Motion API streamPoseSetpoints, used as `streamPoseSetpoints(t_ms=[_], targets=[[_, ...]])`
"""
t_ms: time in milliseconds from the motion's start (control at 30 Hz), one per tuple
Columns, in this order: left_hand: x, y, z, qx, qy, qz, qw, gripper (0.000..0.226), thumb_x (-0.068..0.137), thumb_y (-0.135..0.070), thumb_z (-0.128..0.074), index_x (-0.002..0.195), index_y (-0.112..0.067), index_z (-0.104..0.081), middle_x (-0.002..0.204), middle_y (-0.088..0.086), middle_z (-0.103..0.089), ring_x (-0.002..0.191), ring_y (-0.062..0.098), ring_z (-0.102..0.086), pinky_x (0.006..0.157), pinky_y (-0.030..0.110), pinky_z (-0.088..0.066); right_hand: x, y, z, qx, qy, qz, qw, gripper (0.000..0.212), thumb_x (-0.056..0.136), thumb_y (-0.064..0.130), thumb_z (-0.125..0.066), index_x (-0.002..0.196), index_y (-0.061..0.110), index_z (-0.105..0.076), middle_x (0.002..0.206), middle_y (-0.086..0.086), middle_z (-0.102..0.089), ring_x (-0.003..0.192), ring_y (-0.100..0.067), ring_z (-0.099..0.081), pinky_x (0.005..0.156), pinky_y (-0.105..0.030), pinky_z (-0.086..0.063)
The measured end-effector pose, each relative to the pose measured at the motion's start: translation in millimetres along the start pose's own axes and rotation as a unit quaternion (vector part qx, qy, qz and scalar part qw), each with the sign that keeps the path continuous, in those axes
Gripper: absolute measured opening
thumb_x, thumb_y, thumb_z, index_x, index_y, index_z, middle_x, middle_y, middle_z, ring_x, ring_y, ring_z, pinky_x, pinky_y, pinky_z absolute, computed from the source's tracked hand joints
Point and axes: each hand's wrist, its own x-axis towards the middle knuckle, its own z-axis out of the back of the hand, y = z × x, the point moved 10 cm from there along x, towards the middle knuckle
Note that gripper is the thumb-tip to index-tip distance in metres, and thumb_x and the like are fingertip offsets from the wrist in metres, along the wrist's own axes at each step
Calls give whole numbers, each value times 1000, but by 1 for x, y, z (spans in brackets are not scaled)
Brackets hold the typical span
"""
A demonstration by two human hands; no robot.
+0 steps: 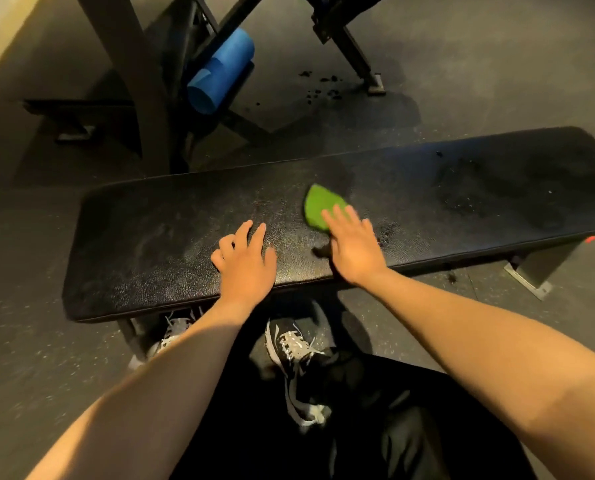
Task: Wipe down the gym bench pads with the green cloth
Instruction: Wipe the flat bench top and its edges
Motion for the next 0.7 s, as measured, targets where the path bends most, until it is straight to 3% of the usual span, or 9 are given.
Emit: streamPoseSetpoints(t_ms=[67, 133, 300, 400, 500, 567, 700], targets=[[-12, 2, -2, -1, 15, -10, 1000, 55, 103, -44, -43, 155, -27, -35, 164, 0, -21, 142, 29, -19, 115, 50, -16, -4, -8, 1, 1, -26, -75, 997, 58, 99, 17, -40, 154, 20, -25, 163, -9, -18, 151, -30, -7, 119, -54, -15], [-27, 7, -1, -2, 14, -28, 1000, 58, 102, -47, -46, 155, -25, -37, 164, 3, -24, 145, 31, -19, 117, 51, -16, -15, 8, -7, 2, -28, -94, 995, 58, 99, 20, -40, 155, 22, -24, 164, -9, -13, 152, -30, -2, 120, -54, -11], [-58, 31, 3, 41, -4, 14, 999, 63, 95, -64, -41, 149, -32, -46, 162, 6, -32, 138, 38, -31, 112, 55, -24, -46, 91, -33, 27, 22, 37, 999, 61, 99, 25, -40, 157, 24, -20, 166, -9, -5, 152, -28, 7, 120, -52, 2], [-64, 30, 1, 47, 9, 31, 998, 61, 97, -57, -49, 149, -25, -48, 162, 9, -30, 140, 39, -31, 113, 53, -26, -59, 112, -45, 14, 58, 116, 991, 76, 93, 24, -50, 158, 23, -12, 166, -9, 0, 152, -27, 12, 121, -52, 7], [-67, 26, -1, 59, 22, 36, 997, 61, 100, -51, -50, 154, -25, -39, 165, 9, -23, 145, 37, -26, 116, 51, -25, -60, 93, -36, -35, 59, 154, 986, 92, 85, 6, -58, 158, 30, -7, 166, -3, 3, 152, -23, 11, 121, -53, 5], [-67, 24, -2, 63, 36, 43, 996, 62, 102, -51, -45, 158, -28, -29, 167, 7, -16, 149, 35, -20, 120, 49, -21, -57, 60, -27, -39, 69, 117, 990, 94, 86, -6, -52, 157, 35, -6, 166, 2, 4, 152, -19, 12, 122, -51, 7], [-68, 24, 0, 51, 47, 40, 997, 62, 104, -50, -41, 159, -30, -22, 168, 5, -12, 151, 33, -14, 123, 45, -16, -56, 18, -18, -24, 43, 47, 998, 93, 87, -3, -60, 157, 32, -10, 166, -1, -1, 152, -21, 9, 120, -44, 6]])
